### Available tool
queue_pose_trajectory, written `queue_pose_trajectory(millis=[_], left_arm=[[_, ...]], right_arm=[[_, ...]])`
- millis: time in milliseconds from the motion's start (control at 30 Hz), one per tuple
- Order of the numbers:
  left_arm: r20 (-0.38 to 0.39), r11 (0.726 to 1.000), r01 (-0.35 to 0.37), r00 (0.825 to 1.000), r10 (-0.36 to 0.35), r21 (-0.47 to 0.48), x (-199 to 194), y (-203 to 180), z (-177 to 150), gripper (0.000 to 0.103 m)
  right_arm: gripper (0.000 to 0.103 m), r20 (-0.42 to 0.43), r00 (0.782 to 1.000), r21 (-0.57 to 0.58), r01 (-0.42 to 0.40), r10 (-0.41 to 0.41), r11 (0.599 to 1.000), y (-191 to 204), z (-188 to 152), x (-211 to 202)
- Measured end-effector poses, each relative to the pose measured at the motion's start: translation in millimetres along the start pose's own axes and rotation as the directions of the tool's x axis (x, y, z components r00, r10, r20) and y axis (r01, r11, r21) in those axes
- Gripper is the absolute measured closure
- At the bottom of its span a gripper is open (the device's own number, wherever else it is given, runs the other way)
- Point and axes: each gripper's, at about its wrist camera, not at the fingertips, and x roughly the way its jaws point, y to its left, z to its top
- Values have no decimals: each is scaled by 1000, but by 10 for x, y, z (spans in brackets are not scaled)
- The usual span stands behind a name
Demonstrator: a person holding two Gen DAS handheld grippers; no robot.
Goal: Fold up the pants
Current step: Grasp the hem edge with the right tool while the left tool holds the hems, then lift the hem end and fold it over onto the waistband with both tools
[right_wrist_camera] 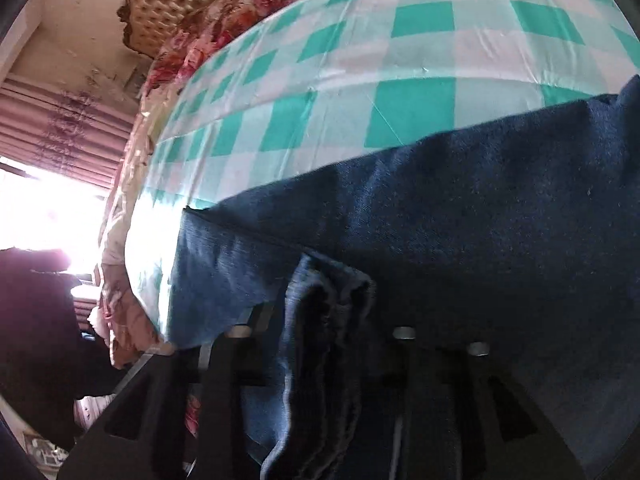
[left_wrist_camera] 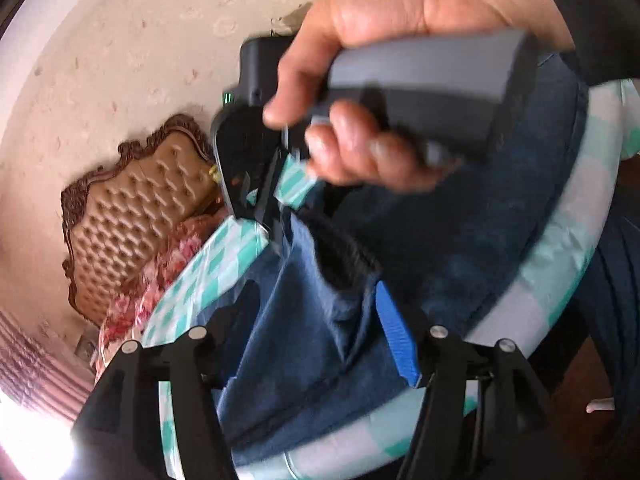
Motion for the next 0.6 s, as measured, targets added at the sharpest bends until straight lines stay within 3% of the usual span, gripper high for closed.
queue_pose_trajectory(millis=[33,100,367,500,567,600], left_arm=[[-10,1000,1,1000,-1,-3,16,-5,-18,42],[-25,1000,17,1000,-17,-3,70,-3,-31,42],[-23,994,61,998,-59,87,205,-135,-29,43],[-48,993,90,995,-87,80,285,-175,6,55],[-60,994,77,996,-72,79,317,-230,43,55],[-60,994,66,996,-61,83,314,-262,42,55]], right_arm=[[40,3,1000,-2,-14,14,1000,8,12,-15],[30,15,1000,-12,-3,3,1000,17,12,-57],[31,22,1000,-19,4,-3,1000,16,-49,-147],[32,28,999,-58,45,-44,997,85,-57,-118],[35,34,995,-96,95,-92,991,162,-67,-91],[43,38,993,-108,115,-111,988,183,-71,-82]])
